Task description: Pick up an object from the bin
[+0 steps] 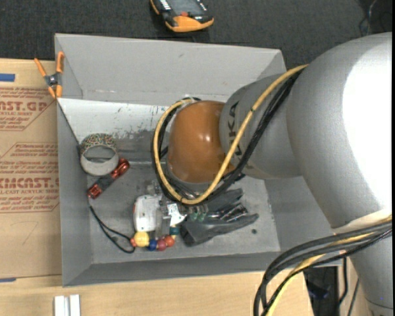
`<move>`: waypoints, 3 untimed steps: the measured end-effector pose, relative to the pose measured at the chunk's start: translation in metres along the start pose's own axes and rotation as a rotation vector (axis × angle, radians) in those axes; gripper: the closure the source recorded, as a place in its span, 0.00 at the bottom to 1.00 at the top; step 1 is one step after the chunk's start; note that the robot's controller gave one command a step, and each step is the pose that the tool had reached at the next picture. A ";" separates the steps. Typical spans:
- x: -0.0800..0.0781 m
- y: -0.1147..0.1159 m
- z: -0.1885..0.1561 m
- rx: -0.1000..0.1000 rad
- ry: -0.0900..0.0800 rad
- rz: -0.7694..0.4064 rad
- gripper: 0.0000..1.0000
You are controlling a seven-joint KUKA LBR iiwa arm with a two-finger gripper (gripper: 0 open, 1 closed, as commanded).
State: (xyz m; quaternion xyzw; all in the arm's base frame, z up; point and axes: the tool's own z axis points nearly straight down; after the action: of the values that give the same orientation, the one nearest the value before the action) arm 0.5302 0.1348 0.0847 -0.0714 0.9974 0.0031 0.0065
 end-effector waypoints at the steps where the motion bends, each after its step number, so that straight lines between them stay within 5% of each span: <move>1: 0.000 0.000 -0.011 0.000 0.000 0.000 1.00; 3: 0.000 0.000 -0.033 -0.001 -0.001 0.001 1.00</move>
Offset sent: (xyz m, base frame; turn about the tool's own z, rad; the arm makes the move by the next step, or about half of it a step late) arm 0.0001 0.0001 0.0379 -0.0001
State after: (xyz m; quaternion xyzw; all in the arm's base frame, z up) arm 0.5302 0.1350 0.1177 -0.0709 0.9974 0.0035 0.0071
